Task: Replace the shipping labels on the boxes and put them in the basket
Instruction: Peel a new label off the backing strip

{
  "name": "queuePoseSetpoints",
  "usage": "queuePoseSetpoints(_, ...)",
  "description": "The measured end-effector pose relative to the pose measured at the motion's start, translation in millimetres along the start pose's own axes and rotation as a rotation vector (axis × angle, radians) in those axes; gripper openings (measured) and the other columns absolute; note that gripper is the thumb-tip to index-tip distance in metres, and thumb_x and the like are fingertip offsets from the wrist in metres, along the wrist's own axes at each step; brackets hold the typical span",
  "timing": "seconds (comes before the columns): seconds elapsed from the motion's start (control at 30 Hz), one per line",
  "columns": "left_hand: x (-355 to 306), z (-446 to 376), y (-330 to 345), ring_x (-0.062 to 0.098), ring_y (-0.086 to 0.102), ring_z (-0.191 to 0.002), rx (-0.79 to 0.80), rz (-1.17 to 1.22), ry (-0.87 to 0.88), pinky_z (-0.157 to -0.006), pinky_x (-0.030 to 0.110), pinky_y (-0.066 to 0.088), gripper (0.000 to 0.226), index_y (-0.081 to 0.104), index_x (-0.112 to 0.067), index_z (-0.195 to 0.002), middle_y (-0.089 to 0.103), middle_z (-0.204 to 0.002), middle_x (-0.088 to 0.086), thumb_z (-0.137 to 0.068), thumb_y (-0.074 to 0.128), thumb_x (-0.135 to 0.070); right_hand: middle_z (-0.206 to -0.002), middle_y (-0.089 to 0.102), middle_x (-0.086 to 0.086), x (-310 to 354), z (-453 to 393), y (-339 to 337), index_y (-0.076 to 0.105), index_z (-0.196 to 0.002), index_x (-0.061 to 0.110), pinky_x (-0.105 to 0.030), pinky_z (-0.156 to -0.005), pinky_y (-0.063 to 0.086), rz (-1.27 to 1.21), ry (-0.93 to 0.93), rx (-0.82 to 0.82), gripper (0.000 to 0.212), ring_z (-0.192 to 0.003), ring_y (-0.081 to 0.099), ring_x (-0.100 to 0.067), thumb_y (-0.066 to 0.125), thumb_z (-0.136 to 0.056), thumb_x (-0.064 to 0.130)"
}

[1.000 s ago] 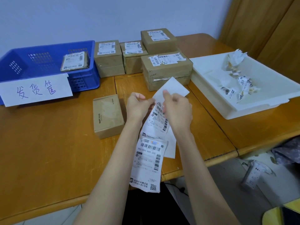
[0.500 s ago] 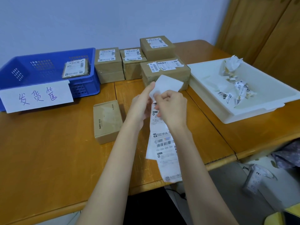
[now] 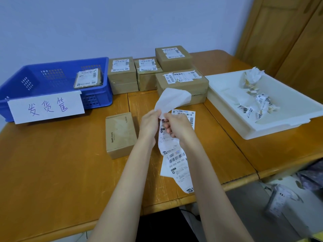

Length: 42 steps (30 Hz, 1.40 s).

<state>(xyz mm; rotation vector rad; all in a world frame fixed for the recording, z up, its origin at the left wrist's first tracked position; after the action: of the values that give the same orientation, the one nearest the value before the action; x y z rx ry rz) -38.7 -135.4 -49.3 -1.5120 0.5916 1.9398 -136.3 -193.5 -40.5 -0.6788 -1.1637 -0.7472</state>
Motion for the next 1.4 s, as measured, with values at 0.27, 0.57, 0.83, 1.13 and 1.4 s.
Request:
queuePoseSetpoints(0.27,9,-4,0,0.022,0.042,-0.078,-0.102,0.040,0.031,-0.070,0.034,0.033,0.014,0.055,-0.015,-0.086,0.050,-0.084,0.008,-0.098,0.052,-0.019,-0.051,0.057,0.002,5,3,-12,0.057,-0.064,0.006,-0.034,-0.064,0.050,0.234,-0.183,-0.194,0.032,-0.043,0.053,-0.007,0.047,-0.094,0.016)
queuePoseSetpoints(0.57,17,-3,-9,0.021,0.044,-0.071,-0.196,0.141,-0.020,-0.063,0.031,0.038,0.022,0.054,-0.014,-0.079,0.046,-0.071,0.003,-0.101,0.052,-0.018,-0.058,0.065,-0.006,3,14,-6,0.060,-0.079,-0.004,-0.036,-0.064,0.058,0.217,-0.266,-0.245,0.028,-0.045,0.062,-0.011,0.050,-0.096,0.016)
queuePoseSetpoints(0.83,2,2,-7,0.019,0.048,-0.075,-0.079,0.110,0.127,-0.071,0.033,0.037,0.021,0.054,-0.013,-0.077,0.053,-0.079,0.010,-0.098,0.052,-0.017,-0.048,0.059,-0.002,-20,0,-7,0.060,-0.063,0.008,-0.025,-0.048,0.044,-0.046,0.007,-0.156,0.070,-0.042,0.056,-0.014,0.031,-0.098,0.061)
queuePoseSetpoints(1.13,16,7,3,0.014,0.057,-0.069,-0.025,0.179,-0.063,-0.061,0.025,0.044,0.015,0.061,-0.015,-0.088,0.063,-0.075,-0.002,-0.091,0.050,-0.025,-0.052,0.027,0.004,4,-15,-10,0.028,-0.057,0.018,-0.030,-0.054,0.026,0.257,-0.197,-0.165,0.050,-0.049,0.029,-0.013,0.061,-0.090,0.033)
queuePoseSetpoints(1.4,34,0,13,0.011,0.063,-0.074,-0.002,0.316,-0.221,-0.061,0.023,0.051,0.017,0.062,-0.016,-0.087,0.065,-0.084,0.002,-0.100,0.055,-0.026,-0.054,0.030,-0.002,4,-9,-2,0.029,-0.057,0.014,-0.031,-0.056,0.026,0.227,-0.329,-0.132,0.050,-0.054,0.031,-0.014,0.061,-0.093,0.028)
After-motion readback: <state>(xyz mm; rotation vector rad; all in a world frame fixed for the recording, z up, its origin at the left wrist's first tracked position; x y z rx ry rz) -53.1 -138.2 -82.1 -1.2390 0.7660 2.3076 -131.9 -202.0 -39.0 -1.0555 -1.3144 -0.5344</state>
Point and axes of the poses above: each hand's wrist, its own z-axis away from the middle knuckle, its own y-axis out of the palm, x = y × z, the point moved 10 cm from there along -z, towards the middle knuckle
